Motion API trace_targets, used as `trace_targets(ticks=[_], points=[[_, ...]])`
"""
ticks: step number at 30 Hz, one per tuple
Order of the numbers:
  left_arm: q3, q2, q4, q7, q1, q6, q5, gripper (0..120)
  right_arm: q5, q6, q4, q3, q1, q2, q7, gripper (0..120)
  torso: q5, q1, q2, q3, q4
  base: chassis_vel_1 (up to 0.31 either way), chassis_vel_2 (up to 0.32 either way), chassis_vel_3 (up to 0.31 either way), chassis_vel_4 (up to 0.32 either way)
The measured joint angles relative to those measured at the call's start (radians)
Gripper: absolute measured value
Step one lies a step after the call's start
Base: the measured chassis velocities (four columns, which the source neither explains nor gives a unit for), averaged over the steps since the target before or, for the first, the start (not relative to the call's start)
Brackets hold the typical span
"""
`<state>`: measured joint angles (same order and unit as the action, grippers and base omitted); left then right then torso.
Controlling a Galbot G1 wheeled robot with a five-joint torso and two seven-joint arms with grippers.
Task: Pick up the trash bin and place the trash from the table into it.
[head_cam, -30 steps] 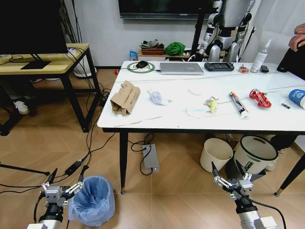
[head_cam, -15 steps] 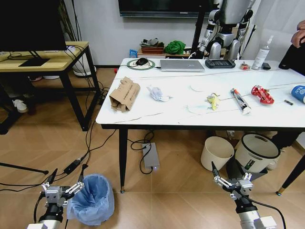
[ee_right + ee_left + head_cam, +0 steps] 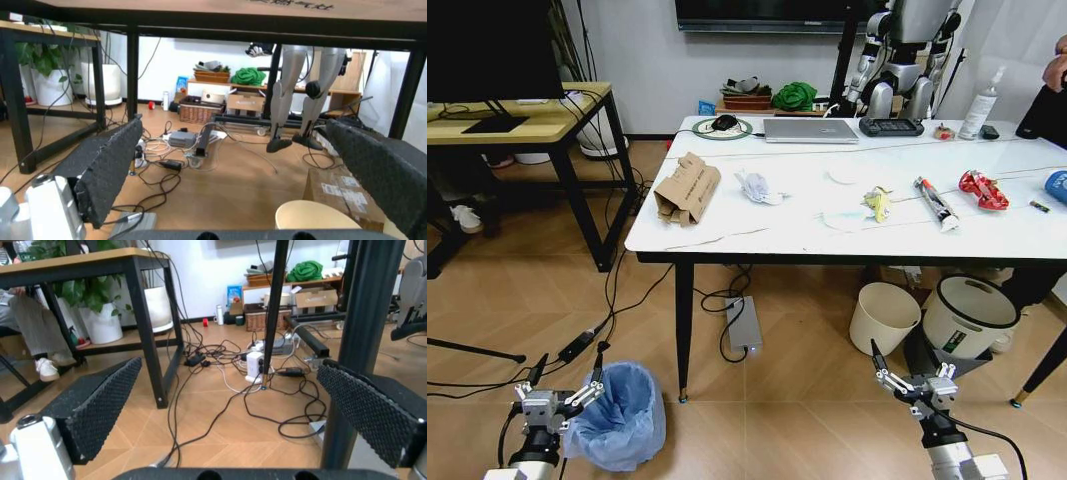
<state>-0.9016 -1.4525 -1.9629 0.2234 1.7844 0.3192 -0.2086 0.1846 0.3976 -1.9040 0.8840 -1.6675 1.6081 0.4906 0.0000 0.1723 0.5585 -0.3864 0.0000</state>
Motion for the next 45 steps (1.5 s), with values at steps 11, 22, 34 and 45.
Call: trace_targets(ticks=[11, 22, 34, 45], points=[[-0.001, 0.0, -0.001, 0.0, 0.002, 0.0, 0.0, 100, 0.0, 0.002, -0.001, 0.0, -0.001, 0.0, 0.0, 100, 0.0, -0.018, -0.046, 0.028, 0.0, 0.0, 0.0, 0.0, 0.0], [0.0, -0.001, -0.001, 0.001, 0.002, 0.001, 0.0, 100, 0.0, 0.002, -0.002, -0.001, -0.001, 0.0, 0.0, 100, 0.0, -0.034, -0.09, 0.056, 0.0, 0.0, 0.0, 0.0, 0.0], [0.0, -0.002, 0.001, 0.006, 0.002, 0.001, 0.001, 100, -0.001, 0.003, 0.001, -0.001, 0.001, 0.0, 0.0, 100, 0.0, -0.053, -0.151, 0.097, 0.0, 0.0, 0.0, 0.0, 0.0], [0.0, -0.002, 0.004, 0.008, 0.003, 0.001, 0.001, 100, -0.001, 0.003, 0.002, -0.002, 0.001, 0.0, 0.0, 100, 0.0, -0.069, -0.193, 0.124, 0.0, 0.0, 0.0, 0.0, 0.0]])
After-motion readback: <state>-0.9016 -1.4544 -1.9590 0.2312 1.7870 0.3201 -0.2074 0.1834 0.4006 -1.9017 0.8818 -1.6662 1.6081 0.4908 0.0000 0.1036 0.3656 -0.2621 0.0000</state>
